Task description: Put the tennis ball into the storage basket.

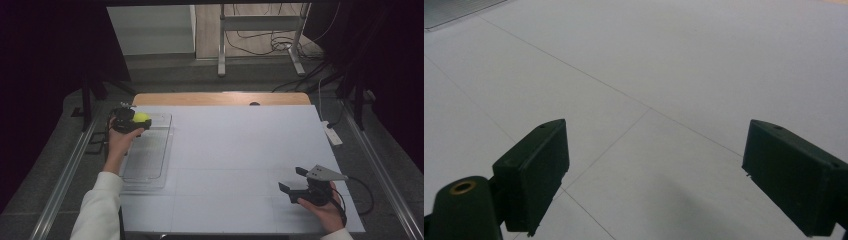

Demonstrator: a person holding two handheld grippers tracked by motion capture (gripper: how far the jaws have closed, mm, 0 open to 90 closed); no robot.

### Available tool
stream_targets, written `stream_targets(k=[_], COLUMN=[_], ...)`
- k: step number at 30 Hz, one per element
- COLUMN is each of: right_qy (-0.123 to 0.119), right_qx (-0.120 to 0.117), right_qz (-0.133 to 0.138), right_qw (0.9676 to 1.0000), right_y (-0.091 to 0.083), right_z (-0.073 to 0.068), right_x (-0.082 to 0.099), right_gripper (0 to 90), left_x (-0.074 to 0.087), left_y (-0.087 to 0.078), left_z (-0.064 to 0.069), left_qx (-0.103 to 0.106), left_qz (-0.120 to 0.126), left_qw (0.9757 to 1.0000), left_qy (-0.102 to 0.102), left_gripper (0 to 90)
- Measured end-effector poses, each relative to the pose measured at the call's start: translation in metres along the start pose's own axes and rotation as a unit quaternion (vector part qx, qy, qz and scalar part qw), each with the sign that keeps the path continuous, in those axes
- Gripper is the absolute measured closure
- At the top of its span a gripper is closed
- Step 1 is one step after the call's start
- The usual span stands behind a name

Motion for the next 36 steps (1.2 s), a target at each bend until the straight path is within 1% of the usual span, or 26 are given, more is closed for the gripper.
stream_targets(k=[5,10,13,16,20,21,22,23,26,29,36], right_qy=[0.0,0.0,0.0,0.0,0.0,0.0,0.0,0.0,0.0,0.0,0.0], right_qx=[0.001,0.001,0.001,0.001,0.001,0.001,0.0,0.0,0.0,0.0,0.0], right_qz=[-0.001,-0.001,0.0,0.0,0.0,0.0,0.0,0.0,0.0,0.0,0.0], right_qw=[1.0,1.0,1.0,1.0,1.0,1.0,1.0,1.0,1.0,1.0,1.0], right_y=[0.0,0.0,0.0,0.0,0.0,0.0,0.0,0.0,0.0,0.0,0.0], right_z=[0.0,0.0,0.0,0.0,0.0,0.0,0.0,0.0,0.0,0.0,0.0], right_x=[0.0,0.0,0.0,0.0,0.0,0.0,0.0,0.0,0.0,0.0,0.0], right_gripper=[11.8,11.8,11.8,11.8,11.8,11.8,11.8,11.8,11.8,11.8,11.8], left_x=[0.002,0.002,0.004,0.004,0.004,0.004,0.005,0.005,0.006,0.006,0.008], left_y=[0.003,0.006,0.008,0.009,0.01,0.011,0.011,0.012,0.014,0.015,0.019], left_z=[0.001,0.003,0.005,0.006,0.008,0.007,0.009,0.009,0.01,0.011,0.013], left_qx=[-0.003,-0.003,-0.005,-0.007,-0.006,-0.007,-0.005,-0.006,-0.008,-0.008,-0.013], left_qz=[-0.008,-0.015,-0.021,-0.024,-0.026,-0.025,-0.028,-0.028,-0.031,-0.035,-0.042], left_qw=[0.9999,0.9998,0.9996,0.9995,0.9994,0.9993,0.9994,0.9993,0.9991,0.999,0.9985], left_qy=[0.009,0.011,0.019,0.021,0.021,0.025,0.021,0.025,0.028,0.027,0.033], left_gripper=[26.7,26.7,26.7,26.7,26.7,26.7,26.7,26.7,26.7,26.7,26.6])
Point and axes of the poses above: each handheld gripper's, and its own axes: y roughly forward along the jaws, x roughly out of its underside, z roughly to its right, the point moved 6 cm from there along y, roughly forward along the jaws, and after that the axes turned 13 degrees about -x, right-handed, at the moved point
